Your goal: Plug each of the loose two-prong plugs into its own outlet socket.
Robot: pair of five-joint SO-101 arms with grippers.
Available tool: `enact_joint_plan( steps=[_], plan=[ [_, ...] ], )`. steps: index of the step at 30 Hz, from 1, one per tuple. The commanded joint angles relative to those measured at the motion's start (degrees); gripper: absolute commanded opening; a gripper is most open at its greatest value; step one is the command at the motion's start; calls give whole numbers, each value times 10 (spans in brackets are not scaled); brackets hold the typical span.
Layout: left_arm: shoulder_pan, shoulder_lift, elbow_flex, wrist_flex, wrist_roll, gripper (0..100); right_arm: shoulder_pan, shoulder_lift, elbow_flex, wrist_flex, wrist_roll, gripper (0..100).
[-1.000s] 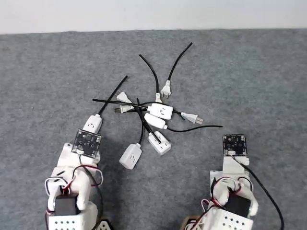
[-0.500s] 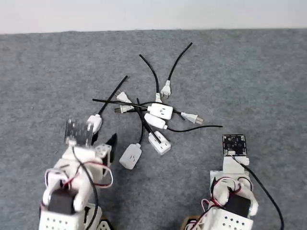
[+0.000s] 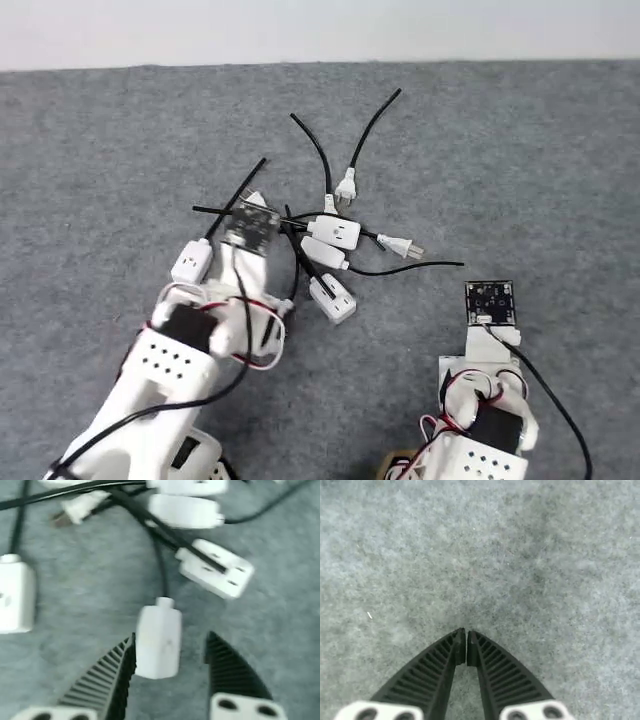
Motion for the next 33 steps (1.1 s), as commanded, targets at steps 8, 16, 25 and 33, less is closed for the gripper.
enact_joint_plan(
  steps=[8,16,25,33],
  plan=[
    [37,151,-25,-66,-31,322,16,-7,10,-12,7,9],
    [-23,330,-119,-69,-54,241,40,-7,10,-12,7,12],
    [-14,216,-101,-65,-67,222,40,-7,10,-13,7,12],
    [-25,136,-51,-28,-142,257,40,-7,10,-13,7,12]
  ],
)
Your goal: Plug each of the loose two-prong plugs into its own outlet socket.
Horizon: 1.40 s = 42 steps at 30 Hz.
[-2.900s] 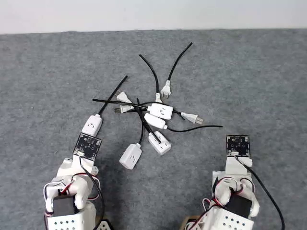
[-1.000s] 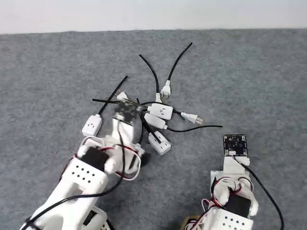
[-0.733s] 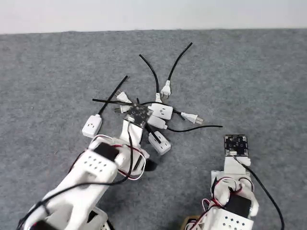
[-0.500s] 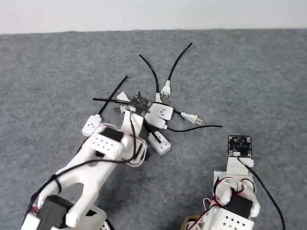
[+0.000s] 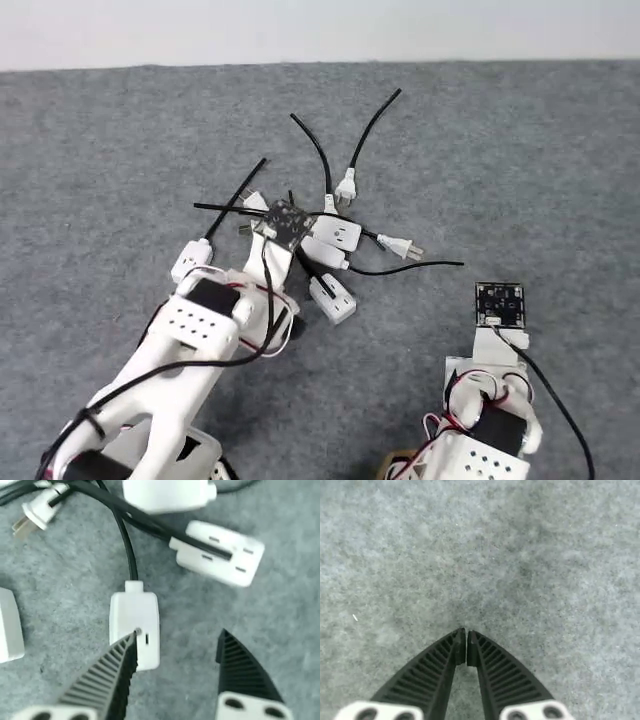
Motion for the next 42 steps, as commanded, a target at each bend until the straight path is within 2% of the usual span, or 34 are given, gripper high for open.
enact_joint_plan(
  steps=[1,8,13,17,24,29,31,35,39,42],
  plan=[
    [-8,-23,7,7,-43,257,7,-7,10,-13,7,12],
    [-33,-22,15,-3,-58,257,8,-7,10,-13,7,9],
    [-69,-21,19,-37,-116,257,8,-7,10,-13,7,9],
    [-67,-18,19,-37,-122,257,8,-7,10,-13,7,9],
    [-66,112,-22,-74,-122,255,8,-7,10,-13,7,9],
    [-67,185,-89,-36,-117,241,8,-7,10,-13,7,9],
    [-67,200,-102,-37,-103,186,8,-7,10,-13,7,9],
    [-59,221,-110,-35,-89,6,8,-7,10,-13,7,9],
    [-34,222,-107,-10,-83,12,8,-7,10,-13,7,9],
    [-4,222,-109,17,15,12,8,-7,10,-13,7,9]
  ],
)
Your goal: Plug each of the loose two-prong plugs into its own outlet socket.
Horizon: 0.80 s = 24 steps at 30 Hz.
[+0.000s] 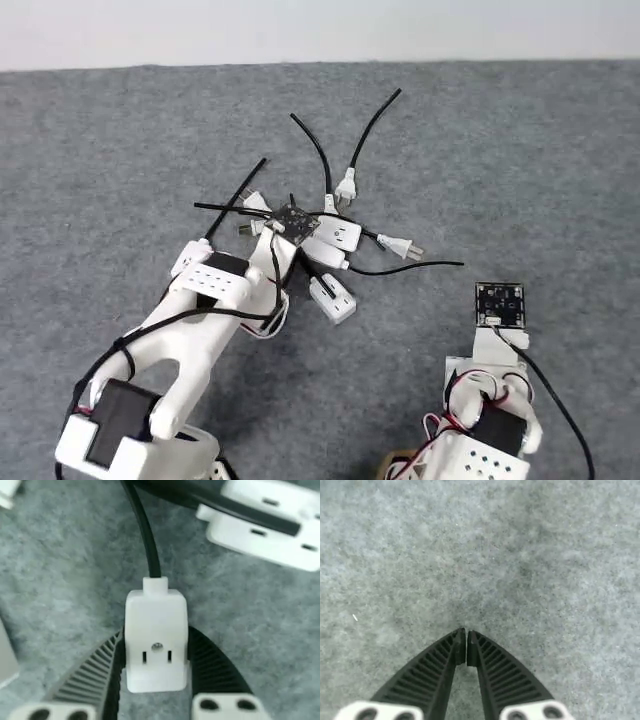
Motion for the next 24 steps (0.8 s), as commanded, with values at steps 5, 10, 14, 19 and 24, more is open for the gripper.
enact_joint_plan(
  steps=[5,10,14,19,24],
  plan=[
    [87,0,-61,91,294,12,8,-7,10,-13,7,9],
    [67,1,-108,158,359,13,8,-7,10,-13,7,9],
    [42,7,-90,152,438,13,8,-7,10,-13,7,9],
    [11,6,-55,86,455,13,8,-7,10,-13,7,9],
    [1,1,-7,2,381,73,8,-7,10,-13,7,9]
  ],
)
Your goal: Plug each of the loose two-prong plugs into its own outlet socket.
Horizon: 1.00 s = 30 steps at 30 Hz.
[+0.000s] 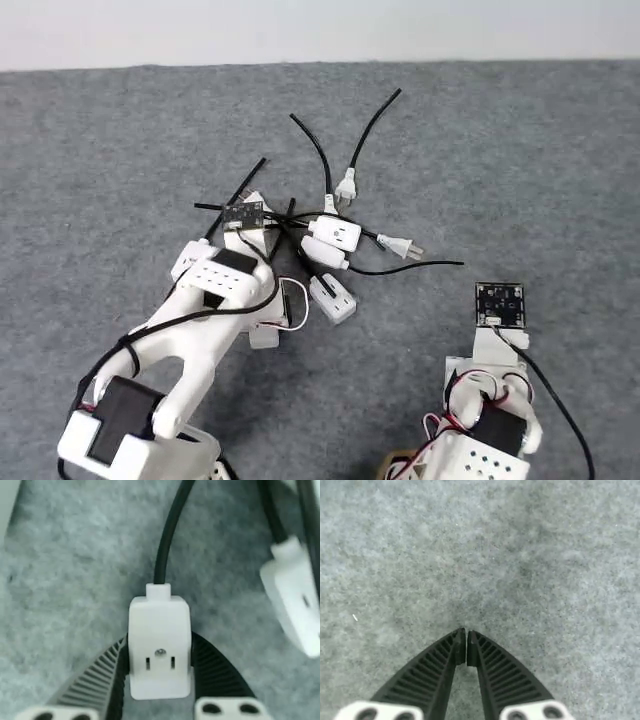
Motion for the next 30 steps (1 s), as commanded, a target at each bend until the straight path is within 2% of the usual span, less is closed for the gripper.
enact_joint_plan(
  steps=[1,5,7,13,18,21,23,27,30],
  plan=[
    [-5,-6,10,-43,-50,113,8,-7,10,-13,7,9],
    [2,-6,16,-18,-16,305,8,-7,10,-13,7,9],
    [2,-6,16,-15,-19,337,8,-7,10,-13,7,9],
    [-4,-7,16,-13,-54,276,4,-7,10,-20,3,9],
    [-4,-31,17,5,-121,198,-15,-7,5,-57,6,12],
    [-4,-103,48,5,-172,171,-46,-7,5,-167,3,12],
    [-4,-172,82,4,-190,163,-52,-2,2,-189,2,12],
    [-4,-312,159,-21,-197,166,-102,0,-46,-128,2,12],
    [-4,-396,195,-22,-225,167,-112,0,-105,-87,-8,12]
  ],
)
